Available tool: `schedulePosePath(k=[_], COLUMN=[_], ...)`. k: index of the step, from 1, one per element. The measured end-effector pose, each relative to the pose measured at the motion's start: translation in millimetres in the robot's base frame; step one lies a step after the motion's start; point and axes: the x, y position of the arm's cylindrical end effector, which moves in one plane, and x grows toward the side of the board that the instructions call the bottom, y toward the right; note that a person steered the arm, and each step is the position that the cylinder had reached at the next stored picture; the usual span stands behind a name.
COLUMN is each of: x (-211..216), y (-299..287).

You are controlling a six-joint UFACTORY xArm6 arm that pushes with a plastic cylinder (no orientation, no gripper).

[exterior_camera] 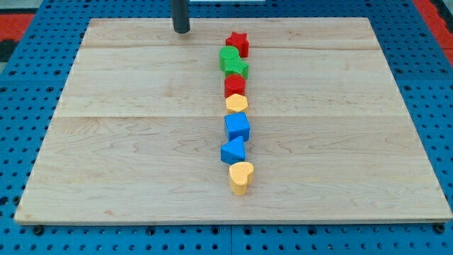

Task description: Place your hand at the left of the green circle

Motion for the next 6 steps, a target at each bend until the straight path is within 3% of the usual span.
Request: schedulePosePath(k=[3, 4, 6], x=[5.3, 10.7, 53.7], y=[0.7, 25.7, 46.1])
